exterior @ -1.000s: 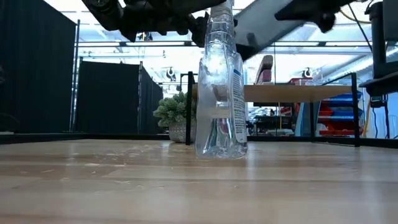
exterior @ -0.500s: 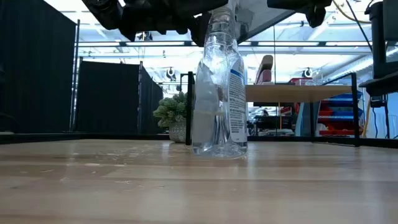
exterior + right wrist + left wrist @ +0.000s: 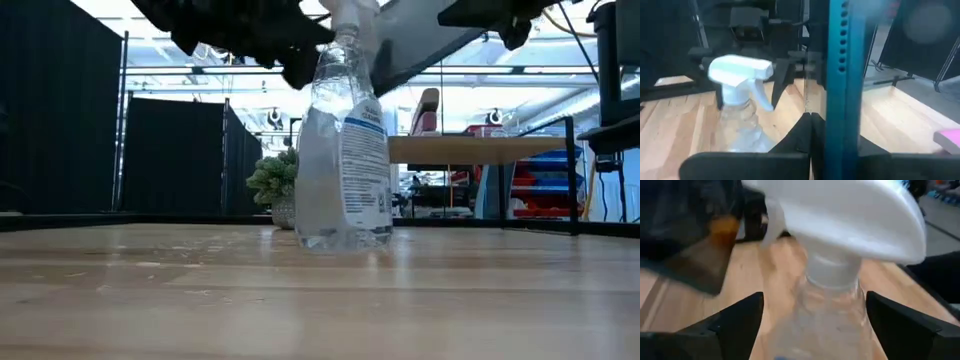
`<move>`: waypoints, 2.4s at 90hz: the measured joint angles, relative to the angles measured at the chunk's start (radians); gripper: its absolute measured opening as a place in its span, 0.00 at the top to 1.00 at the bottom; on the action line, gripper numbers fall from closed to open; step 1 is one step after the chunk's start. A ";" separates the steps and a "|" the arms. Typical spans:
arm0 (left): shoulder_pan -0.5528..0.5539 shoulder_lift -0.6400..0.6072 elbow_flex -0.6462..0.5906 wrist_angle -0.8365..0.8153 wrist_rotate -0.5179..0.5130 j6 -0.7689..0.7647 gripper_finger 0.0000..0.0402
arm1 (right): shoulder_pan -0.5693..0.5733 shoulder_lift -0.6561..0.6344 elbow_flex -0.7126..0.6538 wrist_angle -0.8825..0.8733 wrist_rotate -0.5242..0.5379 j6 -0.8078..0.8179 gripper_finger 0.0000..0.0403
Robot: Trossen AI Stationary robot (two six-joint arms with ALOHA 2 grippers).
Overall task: Apply microfiber cloth
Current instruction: Spray the blue tablet using the spray bottle, then wipe the front and back of the blue tablet using the orange microfiber cloth
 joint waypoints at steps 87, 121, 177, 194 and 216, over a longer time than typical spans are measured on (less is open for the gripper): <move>-0.270 -0.184 0.002 -0.237 -0.214 -0.367 0.27 | 0.240 0.160 0.132 -0.488 -0.645 0.716 0.98; -0.516 0.114 0.002 0.057 -0.401 -0.584 0.34 | 0.256 0.405 0.132 -0.218 -0.727 0.666 0.98; -0.550 0.535 0.307 0.390 -0.515 -0.606 0.34 | 0.285 0.661 0.259 -0.073 -0.726 0.598 0.98; -0.546 0.610 0.402 0.378 -0.530 -0.608 0.37 | 0.285 0.661 0.259 -0.070 -0.724 0.611 0.98; -0.518 0.627 0.425 0.364 -0.527 -0.632 0.69 | 0.285 0.661 0.259 -0.067 -0.726 0.621 0.93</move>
